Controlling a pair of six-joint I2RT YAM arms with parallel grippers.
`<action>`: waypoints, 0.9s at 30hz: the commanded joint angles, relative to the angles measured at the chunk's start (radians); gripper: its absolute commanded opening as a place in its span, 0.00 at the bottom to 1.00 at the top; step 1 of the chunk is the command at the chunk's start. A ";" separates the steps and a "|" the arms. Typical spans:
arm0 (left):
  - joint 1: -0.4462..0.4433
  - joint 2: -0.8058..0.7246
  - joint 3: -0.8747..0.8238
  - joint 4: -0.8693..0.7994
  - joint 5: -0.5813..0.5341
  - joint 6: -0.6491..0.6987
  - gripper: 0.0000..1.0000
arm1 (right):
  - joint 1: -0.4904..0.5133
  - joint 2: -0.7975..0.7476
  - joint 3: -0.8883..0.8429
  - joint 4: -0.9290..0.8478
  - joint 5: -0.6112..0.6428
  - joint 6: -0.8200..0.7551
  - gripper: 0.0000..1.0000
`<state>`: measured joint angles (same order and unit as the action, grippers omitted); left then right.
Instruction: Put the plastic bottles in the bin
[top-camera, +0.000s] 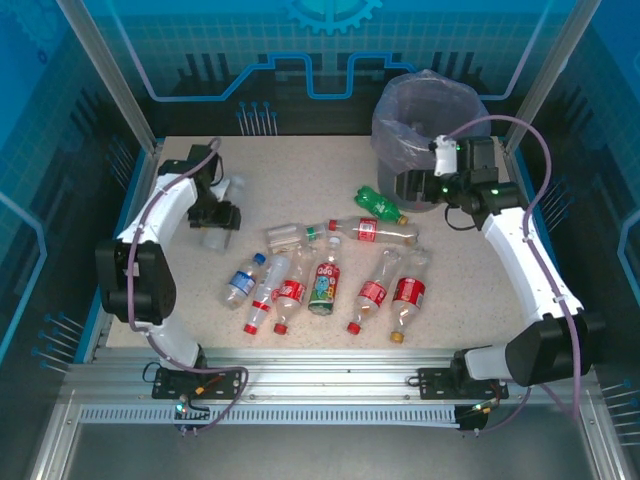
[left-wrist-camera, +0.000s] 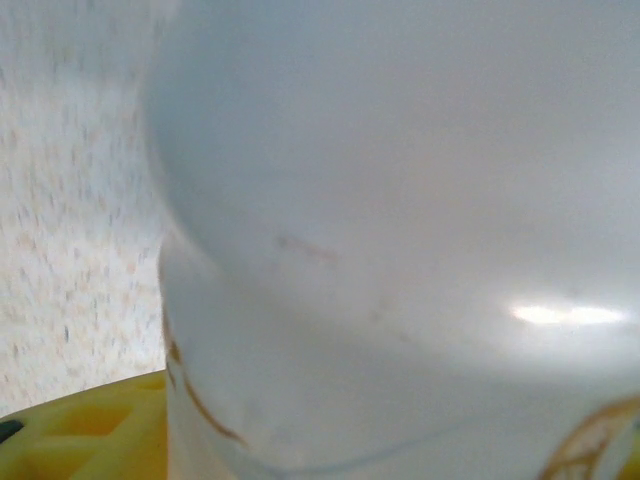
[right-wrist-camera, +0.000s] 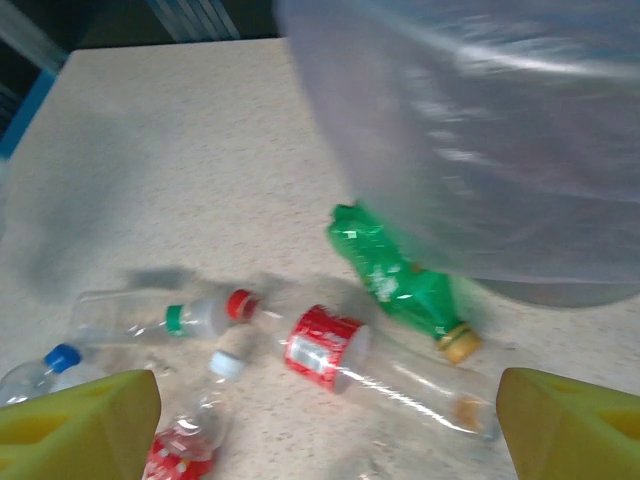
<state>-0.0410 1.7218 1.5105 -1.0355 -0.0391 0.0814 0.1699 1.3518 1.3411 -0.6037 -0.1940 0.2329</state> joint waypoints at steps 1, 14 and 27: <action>-0.077 -0.025 0.071 0.014 0.115 0.014 0.61 | 0.075 -0.028 -0.015 0.058 -0.065 0.045 0.88; -0.192 -0.099 -0.076 0.295 0.717 0.008 0.61 | 0.272 0.114 -0.102 0.501 -0.353 0.218 0.88; -0.243 -0.078 -0.103 0.333 0.864 -0.026 0.60 | 0.331 0.292 -0.080 0.677 -0.351 0.295 0.88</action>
<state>-0.2703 1.6558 1.4021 -0.7265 0.7341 0.0738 0.4885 1.6157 1.2453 0.0143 -0.5388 0.5060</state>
